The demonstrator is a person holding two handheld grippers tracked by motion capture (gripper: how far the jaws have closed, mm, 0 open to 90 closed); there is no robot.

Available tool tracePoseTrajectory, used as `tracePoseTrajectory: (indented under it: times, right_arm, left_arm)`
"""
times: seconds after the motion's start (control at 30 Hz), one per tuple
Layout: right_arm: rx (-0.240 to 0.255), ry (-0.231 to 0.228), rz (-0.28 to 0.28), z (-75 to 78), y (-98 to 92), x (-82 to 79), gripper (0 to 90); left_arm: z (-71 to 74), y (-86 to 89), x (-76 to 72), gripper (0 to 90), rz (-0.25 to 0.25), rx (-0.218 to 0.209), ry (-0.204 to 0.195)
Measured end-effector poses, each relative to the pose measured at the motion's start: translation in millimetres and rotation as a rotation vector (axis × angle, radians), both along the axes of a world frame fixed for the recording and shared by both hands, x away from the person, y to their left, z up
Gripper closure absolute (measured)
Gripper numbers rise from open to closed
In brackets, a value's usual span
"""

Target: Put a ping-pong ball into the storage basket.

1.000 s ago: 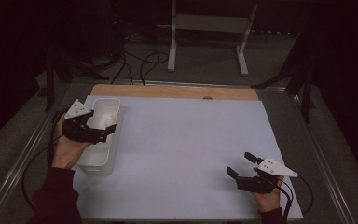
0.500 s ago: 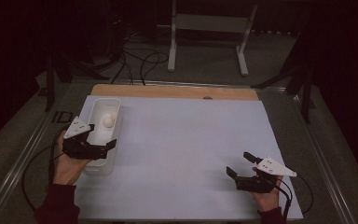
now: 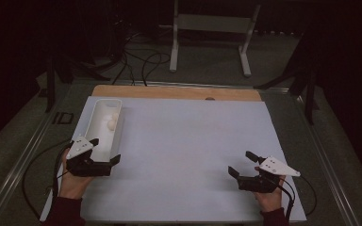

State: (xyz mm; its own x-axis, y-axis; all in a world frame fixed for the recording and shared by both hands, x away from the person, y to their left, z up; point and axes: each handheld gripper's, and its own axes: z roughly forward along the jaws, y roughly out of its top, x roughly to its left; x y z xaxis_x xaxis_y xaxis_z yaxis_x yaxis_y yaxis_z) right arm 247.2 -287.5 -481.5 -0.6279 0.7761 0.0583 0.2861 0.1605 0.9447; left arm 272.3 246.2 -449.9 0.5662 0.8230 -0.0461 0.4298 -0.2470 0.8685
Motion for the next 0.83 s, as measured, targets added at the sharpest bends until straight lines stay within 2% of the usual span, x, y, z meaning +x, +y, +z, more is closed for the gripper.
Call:
tracePoseTrajectory:
  times: [0.3, 0.43, 0.83]
  right_arm:
    - [-0.001, -0.012, 0.004, 3.1, 1.6, 2.9, 8.1]
    - [-0.001, -0.016, 0.003, 5.2, -0.2, 3.6, 8.1]
    - [-0.008, -0.011, 0.011, 4.7, 1.2, 3.6, 8.1]
  left_arm:
    - [-11.8, 0.4, -8.2, 0.2, 0.001, -0.022, -0.017]
    - [-12.3, 0.3, -10.4, 0.2, -0.005, -0.028, -0.033]
    - [-15.6, -3.0, -13.2, 0.3, -0.009, 0.015, -0.052]
